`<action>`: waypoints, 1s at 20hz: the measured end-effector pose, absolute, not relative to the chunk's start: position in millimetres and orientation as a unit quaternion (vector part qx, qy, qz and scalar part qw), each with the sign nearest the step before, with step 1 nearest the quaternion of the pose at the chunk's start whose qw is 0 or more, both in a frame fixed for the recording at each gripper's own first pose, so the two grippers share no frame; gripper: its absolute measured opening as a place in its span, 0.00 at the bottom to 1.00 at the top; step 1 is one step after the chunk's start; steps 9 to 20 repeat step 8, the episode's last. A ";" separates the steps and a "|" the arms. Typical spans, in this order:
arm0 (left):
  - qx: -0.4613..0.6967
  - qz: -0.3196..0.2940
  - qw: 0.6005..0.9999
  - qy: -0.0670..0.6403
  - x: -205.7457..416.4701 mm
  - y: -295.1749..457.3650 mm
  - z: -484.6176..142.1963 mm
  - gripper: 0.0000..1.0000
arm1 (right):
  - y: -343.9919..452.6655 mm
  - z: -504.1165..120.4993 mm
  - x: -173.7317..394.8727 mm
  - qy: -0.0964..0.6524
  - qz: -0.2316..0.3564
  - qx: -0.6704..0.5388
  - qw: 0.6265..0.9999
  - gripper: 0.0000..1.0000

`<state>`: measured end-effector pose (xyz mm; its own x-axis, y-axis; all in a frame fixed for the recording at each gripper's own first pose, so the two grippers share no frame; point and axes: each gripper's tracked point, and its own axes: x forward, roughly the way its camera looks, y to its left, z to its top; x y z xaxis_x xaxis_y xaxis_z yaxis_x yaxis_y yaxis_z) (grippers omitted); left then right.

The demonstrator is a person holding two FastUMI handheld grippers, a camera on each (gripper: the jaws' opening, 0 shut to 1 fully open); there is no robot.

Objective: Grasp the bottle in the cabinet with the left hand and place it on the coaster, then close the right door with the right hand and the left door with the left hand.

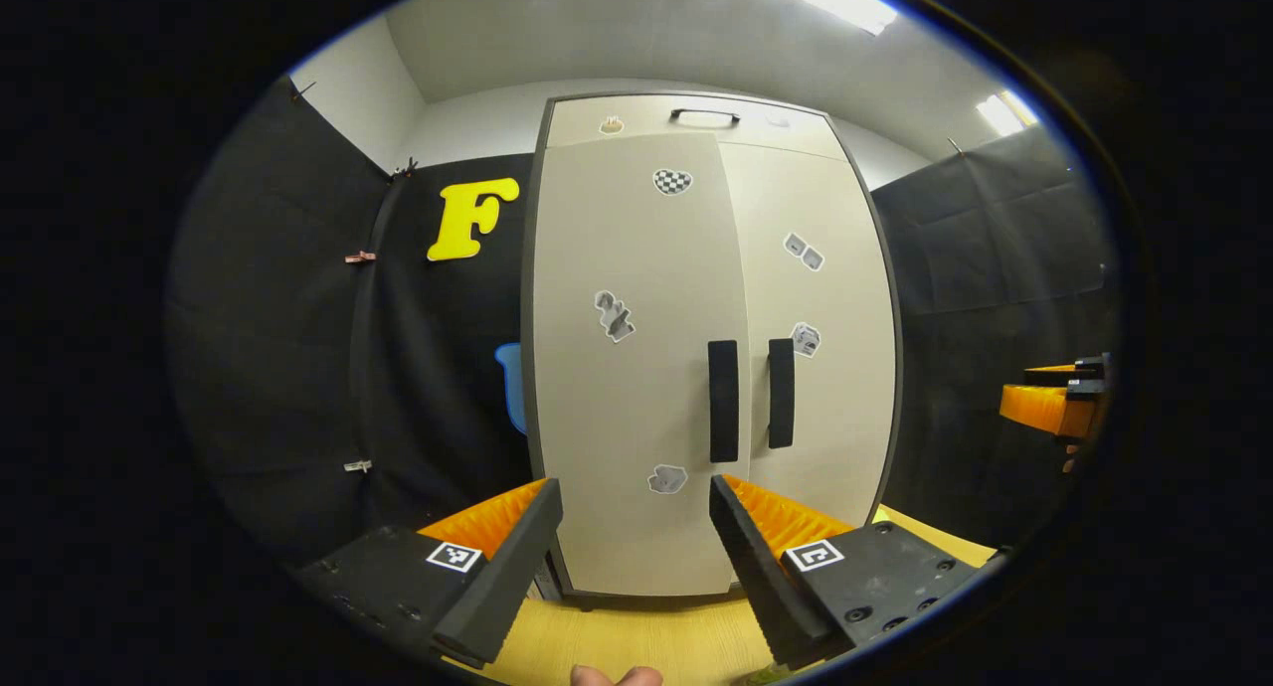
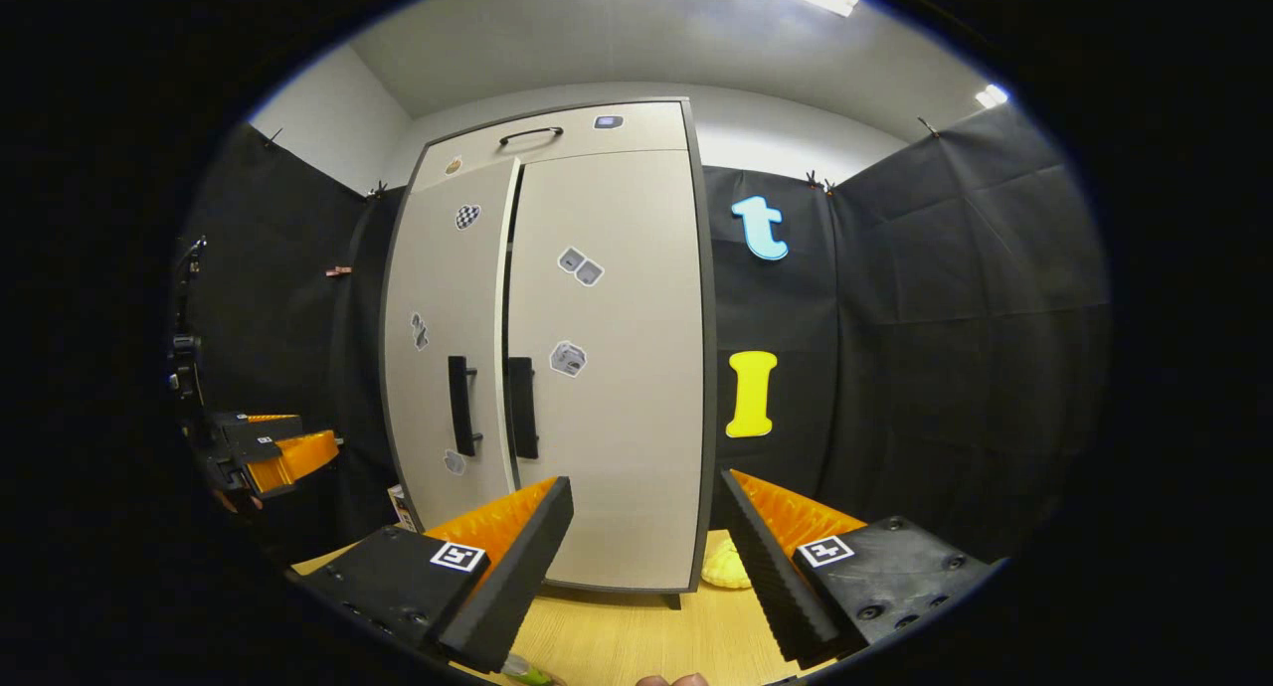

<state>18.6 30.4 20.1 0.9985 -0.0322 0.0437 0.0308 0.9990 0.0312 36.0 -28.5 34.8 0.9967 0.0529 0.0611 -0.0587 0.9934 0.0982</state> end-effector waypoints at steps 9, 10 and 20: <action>0.010 -0.011 1.000 -0.013 -22.1 47.3 15.1 0.95 | 2.2 36.1 22.6 -0.029 0.044 0.054 0.997 0.98; 0.010 -0.011 1.000 -0.013 -22.1 47.3 15.1 0.95 | 2.2 36.1 22.6 -0.029 0.044 0.054 0.997 0.98; 0.010 -0.011 1.000 -0.013 -22.1 47.3 15.1 0.95 | 2.2 36.1 22.6 -0.029 0.044 0.054 0.997 0.98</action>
